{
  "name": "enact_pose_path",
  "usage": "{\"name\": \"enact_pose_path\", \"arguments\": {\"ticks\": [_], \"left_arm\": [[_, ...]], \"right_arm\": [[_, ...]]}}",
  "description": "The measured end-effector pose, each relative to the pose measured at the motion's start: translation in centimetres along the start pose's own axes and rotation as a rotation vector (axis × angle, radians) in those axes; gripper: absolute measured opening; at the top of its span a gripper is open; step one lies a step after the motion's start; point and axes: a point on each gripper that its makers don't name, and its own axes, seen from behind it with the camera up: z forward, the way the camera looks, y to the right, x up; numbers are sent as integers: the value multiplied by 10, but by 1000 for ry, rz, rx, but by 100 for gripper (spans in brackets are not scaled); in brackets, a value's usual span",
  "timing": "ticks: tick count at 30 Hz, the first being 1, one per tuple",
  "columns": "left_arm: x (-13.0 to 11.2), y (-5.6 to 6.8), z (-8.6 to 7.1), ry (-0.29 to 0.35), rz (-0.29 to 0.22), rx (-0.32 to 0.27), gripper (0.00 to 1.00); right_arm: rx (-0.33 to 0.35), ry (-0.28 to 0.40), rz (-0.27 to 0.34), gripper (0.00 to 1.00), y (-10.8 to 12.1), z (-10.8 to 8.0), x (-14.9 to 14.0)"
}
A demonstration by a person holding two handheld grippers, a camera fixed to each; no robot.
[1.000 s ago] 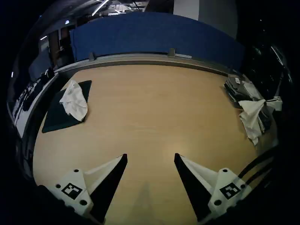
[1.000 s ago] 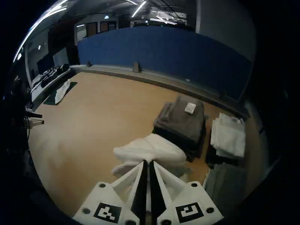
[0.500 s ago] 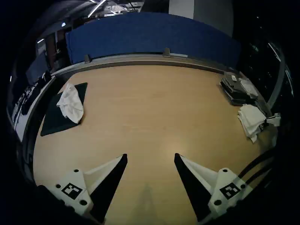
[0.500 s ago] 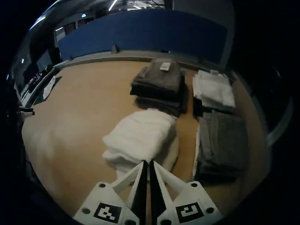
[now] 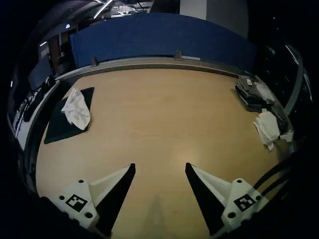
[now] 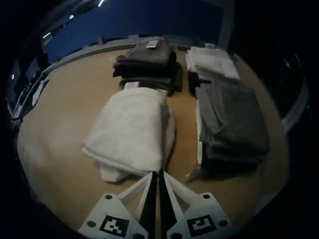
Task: Fold towel
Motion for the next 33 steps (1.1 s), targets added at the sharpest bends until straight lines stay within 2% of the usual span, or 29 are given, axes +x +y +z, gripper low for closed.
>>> {"name": "enact_pose_path", "arguments": {"ticks": [6,13,17,19,21,23,25,29,31,33], "left_arm": [[-2,-3,0,-1,3,4,93],[-2,-6,0,-1,-1,6,93],[-2,-5,-1,-1,3,6,93],[-1,-5,-1,0,5,5,93],[0,-5,-1,2,8,5,93],[0,-4,-2,3,6,3,93],[1,-4,-2,4,4,2,93],[1,-3,-3,5,4,-1,93],[2,-2,-3,6,5,-2,93],[3,-1,-3,6,7,-4,93]], "right_arm": [[-7,-20,33,4,3,12,-10],[-11,-15,37,4,3,9,-9],[-19,-5,42,9,3,6,-9],[-25,6,48,19,4,3,-7],[-29,22,57,37,4,-1,-6],[-35,40,70,51,6,-5,-3],[-43,59,80,59,8,-11,-1],[-60,93,83,86,12,-22,5],[-73,105,77,97,15,-26,7],[-89,115,70,100,19,-30,9]]}}
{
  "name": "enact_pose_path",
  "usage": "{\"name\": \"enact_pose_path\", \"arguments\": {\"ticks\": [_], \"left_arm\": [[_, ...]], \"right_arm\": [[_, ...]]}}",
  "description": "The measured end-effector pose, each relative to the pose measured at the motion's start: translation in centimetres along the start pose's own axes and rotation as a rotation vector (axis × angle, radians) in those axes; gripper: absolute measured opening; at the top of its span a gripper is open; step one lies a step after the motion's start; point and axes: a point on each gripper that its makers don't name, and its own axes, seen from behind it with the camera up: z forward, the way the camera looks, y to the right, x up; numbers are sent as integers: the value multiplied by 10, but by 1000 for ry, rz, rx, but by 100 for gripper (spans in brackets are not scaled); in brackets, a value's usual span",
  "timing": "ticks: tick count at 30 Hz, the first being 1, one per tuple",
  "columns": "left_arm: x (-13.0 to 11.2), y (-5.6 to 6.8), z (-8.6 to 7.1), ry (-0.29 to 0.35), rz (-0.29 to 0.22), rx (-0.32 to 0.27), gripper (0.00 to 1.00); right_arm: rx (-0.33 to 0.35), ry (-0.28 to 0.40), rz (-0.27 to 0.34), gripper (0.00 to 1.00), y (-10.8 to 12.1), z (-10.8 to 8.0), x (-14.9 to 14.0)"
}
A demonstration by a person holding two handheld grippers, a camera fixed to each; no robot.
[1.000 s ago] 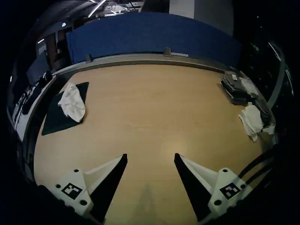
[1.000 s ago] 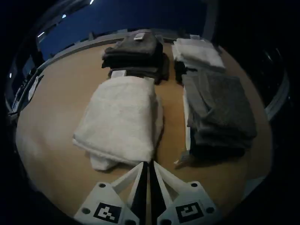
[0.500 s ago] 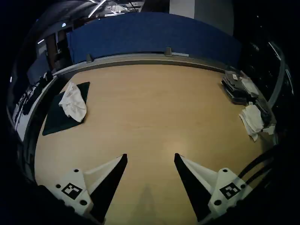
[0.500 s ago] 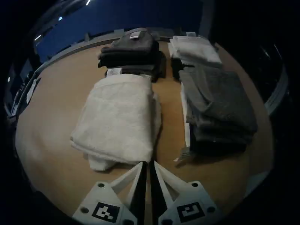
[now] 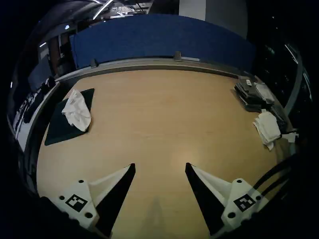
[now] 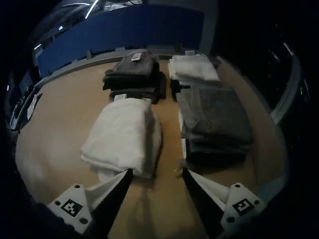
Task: Fold towel
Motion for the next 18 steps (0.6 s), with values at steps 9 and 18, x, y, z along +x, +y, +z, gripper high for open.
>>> {"name": "enact_pose_path", "arguments": {"ticks": [9,18], "left_arm": [[1,1,1,0,-1,-5,93],[4,-2,0,4,-2,-3,93]], "right_arm": [[-1,29,6,100,-3,-7,8],[32,40,-17,100,-28,0,18]]}}
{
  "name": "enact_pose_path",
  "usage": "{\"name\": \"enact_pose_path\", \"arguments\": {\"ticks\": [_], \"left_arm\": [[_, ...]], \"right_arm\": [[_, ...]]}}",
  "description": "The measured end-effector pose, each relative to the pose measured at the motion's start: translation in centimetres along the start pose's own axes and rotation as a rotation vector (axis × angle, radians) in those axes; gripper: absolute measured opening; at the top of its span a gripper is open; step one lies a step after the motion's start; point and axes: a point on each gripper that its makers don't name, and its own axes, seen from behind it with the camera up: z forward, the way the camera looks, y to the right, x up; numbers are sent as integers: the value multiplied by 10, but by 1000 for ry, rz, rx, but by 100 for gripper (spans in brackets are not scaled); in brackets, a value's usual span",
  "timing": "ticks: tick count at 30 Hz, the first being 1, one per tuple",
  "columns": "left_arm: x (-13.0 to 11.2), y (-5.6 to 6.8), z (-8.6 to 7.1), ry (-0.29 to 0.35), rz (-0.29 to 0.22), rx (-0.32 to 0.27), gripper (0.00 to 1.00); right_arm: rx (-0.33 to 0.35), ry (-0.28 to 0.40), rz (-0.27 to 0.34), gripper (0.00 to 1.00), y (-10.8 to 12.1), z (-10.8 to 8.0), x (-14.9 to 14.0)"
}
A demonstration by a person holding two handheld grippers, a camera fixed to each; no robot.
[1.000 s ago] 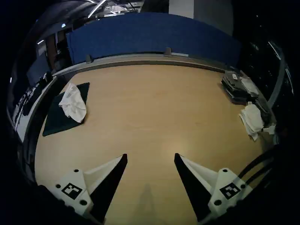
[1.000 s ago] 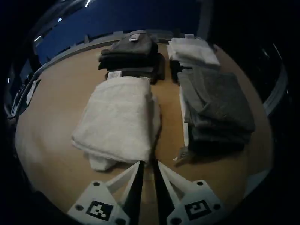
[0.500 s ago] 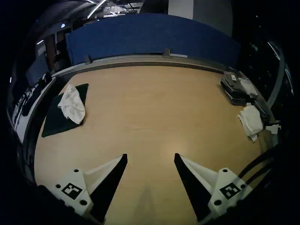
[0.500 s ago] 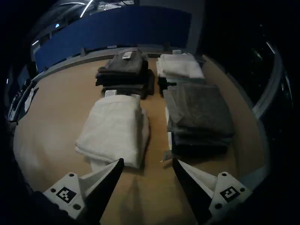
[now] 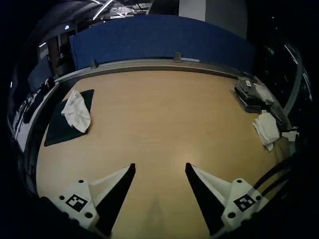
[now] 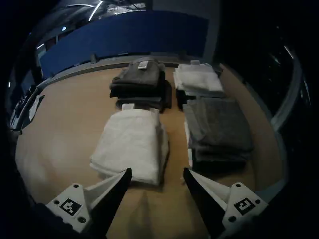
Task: Fold towel
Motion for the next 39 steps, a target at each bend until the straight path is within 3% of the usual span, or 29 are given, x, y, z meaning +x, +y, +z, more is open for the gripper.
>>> {"name": "enact_pose_path", "arguments": {"ticks": [15,30,39], "left_arm": [[-4,-11,-1,-1,-15,13,93],[-5,-19,-2,-1,-28,28,93],[-7,-24,-3,-2,-37,39,93]], "right_arm": [[74,21,-43,100,-56,26,29],[69,47,-44,100,-53,53,76],[67,34,-56,100,-53,69,79]]}}
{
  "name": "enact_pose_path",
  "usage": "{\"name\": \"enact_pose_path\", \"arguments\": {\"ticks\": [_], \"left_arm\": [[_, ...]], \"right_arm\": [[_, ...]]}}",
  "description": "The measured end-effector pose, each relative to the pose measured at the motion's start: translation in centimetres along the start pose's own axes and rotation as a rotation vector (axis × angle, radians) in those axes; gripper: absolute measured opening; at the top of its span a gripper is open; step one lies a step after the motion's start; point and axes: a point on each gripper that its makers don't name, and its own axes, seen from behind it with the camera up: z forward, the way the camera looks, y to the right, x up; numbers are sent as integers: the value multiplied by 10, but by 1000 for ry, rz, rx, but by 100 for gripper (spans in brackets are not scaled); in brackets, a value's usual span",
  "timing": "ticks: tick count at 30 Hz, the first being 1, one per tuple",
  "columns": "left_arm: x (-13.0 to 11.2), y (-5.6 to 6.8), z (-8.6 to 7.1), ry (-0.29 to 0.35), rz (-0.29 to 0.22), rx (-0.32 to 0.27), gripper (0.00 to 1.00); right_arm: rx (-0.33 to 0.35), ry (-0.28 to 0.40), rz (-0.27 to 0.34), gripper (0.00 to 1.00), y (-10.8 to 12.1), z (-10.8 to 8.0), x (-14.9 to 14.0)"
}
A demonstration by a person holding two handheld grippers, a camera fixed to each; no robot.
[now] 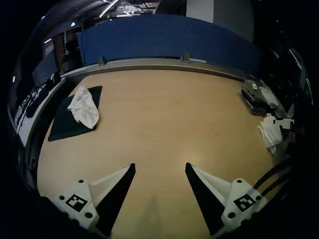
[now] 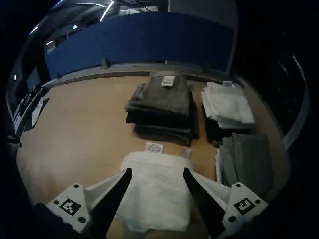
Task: Fold towel
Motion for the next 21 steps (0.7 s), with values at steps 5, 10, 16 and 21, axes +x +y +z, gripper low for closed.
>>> {"name": "enact_pose_path", "arguments": {"ticks": [5,10,16,21], "left_arm": [[-2,-3,-2,-1,0,7,93],[-5,-7,-3,-3,-1,14,93],[-7,-11,-3,-5,-2,19,93],[-5,-10,-3,-2,1,14,93]], "right_arm": [[-3,-25,14,100,4,18,-11],[-13,-55,13,100,6,32,-24],[-19,-64,-11,100,6,36,-30],[-18,-30,-3,100,3,27,-18]]}}
